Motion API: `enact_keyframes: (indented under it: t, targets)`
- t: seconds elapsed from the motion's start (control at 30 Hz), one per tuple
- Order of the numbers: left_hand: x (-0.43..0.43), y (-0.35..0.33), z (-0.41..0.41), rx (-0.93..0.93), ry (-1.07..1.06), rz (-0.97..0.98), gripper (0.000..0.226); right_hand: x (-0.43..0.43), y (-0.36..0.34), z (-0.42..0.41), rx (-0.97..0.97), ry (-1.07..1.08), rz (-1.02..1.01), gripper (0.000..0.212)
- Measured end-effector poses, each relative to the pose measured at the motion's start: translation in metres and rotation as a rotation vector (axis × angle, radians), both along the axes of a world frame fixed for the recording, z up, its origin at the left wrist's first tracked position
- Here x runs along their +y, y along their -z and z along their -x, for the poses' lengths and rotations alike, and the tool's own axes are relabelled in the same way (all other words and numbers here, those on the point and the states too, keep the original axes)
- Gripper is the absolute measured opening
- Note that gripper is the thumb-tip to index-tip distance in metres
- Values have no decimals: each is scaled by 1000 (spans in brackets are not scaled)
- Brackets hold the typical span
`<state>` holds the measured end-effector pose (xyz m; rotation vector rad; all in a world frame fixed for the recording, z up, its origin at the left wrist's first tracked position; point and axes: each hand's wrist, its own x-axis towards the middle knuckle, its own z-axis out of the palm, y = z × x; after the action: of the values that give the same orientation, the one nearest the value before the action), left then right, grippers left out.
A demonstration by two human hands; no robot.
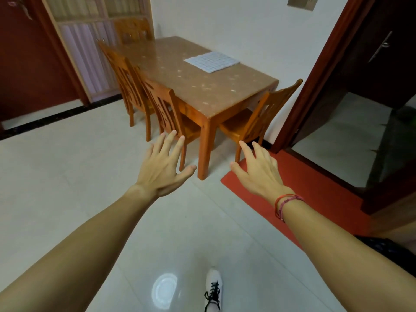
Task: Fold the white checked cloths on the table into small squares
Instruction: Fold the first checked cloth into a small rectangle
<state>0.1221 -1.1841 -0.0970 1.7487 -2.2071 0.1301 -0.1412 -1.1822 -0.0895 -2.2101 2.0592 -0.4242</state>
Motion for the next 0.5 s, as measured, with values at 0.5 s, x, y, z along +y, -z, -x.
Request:
enact_keyframes:
  t: [0.5]
  targets:
    - [-280, 3, 28, -27, -8, -13, 86, -278, 7, 32, -17, -6, -14, 67]
